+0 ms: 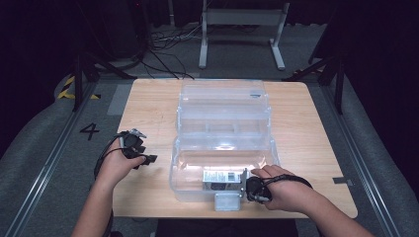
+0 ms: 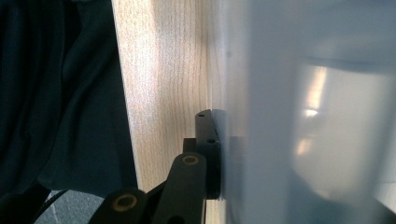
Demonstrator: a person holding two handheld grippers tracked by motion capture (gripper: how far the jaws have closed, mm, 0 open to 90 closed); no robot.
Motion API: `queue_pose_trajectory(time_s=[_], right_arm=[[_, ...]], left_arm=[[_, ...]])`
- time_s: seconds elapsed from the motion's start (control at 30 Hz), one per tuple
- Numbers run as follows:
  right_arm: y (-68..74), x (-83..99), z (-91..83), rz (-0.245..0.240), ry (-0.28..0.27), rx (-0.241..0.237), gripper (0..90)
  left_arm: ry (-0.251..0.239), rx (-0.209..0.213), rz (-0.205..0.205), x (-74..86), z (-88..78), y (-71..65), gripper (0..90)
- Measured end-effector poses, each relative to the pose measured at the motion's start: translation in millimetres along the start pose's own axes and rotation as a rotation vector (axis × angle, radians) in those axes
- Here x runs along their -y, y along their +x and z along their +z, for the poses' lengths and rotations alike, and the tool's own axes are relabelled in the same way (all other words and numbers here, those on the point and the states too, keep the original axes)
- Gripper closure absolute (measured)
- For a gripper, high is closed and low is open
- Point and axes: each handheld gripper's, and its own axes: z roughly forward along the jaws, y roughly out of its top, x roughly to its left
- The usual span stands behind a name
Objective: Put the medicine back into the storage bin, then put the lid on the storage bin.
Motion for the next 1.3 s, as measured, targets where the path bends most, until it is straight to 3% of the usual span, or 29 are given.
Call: queue_pose_trajectory(time_s=[0.07, 0.23, 0.4, 0.43, 0.77, 0.9, 1.2, 1.3], right_arm=[[0.0, 0.0, -0.2, -0.003, 0.002, 0.000, 88.5], [-0.6, 0.0, -0.2, -0.018, 0.003, -0.002, 88.6], [-0.7, 0.0, -0.1, -0.021, 0.002, -0.003, 88.6], [-0.5, 0.1, -0.1, -0.021, 0.001, -0.002, 88.6], [-0.7, 0.2, -0.1, -0.024, 0.000, -0.004, 88.6], [-0.6, 0.3, 0.3, -0.021, -0.004, -0.006, 88.6], [-0.7, 0.2, 0.0, -0.011, 0.000, -0.005, 88.5], [-0.6, 0.2, -0.1, -0.009, 0.000, -0.005, 88.5]], left_arm=[[-0.017, 0.017, -0.006, -1.5, 0.5, -0.3, 38.2], [-0.003, -0.009, 0.055, -5.1, -1.1, -1.2, 33.4], [-0.006, -0.014, 0.077, -9.8, -6.9, -1.2, 32.6], [-0.014, -0.019, 0.095, -14.6, -10.8, -1.5, 32.8], [-0.015, -0.011, 0.109, -47.6, -35.1, -10.1, 32.2], [-0.033, 0.010, 0.148, -63.1, -43.0, -14.2, 32.1], [-0.044, 0.010, 0.195, -83.7, -53.4, -19.1, 31.7], [-0.060, 0.048, 0.216, -91.0, -57.5, -20.5, 31.4]])
